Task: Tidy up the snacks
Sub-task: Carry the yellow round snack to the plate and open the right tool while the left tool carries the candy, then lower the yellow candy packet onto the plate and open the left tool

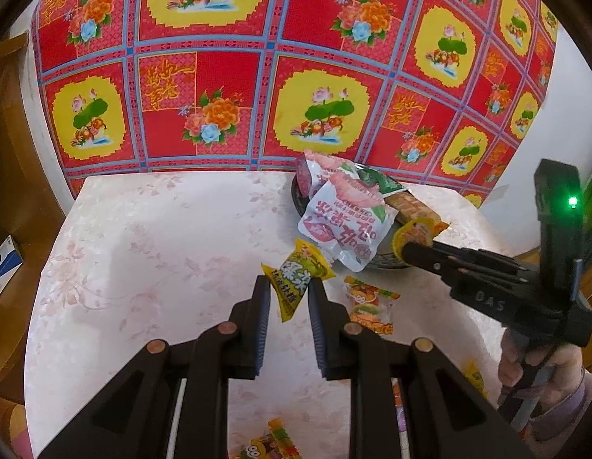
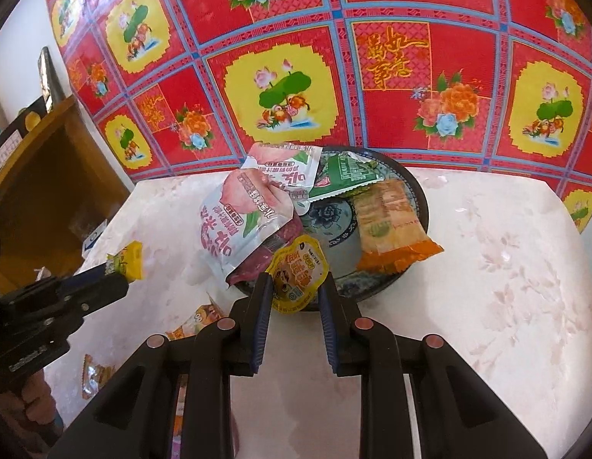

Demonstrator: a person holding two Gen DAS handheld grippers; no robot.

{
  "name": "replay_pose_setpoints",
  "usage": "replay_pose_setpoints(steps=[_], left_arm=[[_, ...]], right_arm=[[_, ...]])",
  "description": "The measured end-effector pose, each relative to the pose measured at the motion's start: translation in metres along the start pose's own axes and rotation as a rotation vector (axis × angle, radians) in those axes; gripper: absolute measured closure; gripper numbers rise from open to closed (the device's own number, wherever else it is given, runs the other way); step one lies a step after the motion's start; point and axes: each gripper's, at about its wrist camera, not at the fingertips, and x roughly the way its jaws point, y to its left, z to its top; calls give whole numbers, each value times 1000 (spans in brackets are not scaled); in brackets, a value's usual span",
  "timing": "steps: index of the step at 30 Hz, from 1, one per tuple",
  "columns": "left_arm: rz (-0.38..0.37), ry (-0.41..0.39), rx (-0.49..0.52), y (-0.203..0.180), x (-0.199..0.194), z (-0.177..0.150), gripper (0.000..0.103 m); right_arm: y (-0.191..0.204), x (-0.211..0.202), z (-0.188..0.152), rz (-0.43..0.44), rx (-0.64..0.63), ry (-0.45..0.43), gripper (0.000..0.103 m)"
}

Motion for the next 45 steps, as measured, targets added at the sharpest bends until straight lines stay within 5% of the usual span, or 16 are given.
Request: replay_pose_setpoints(steps=[27, 45], left_arm=[[-69, -22, 90, -42, 2, 24, 82], [-67, 28, 274, -113, 67, 63, 82]], right_arm=[[-12, -33, -16, -2, 45, -53, 66], [-32, -46, -43, -29, 98, -41, 66]])
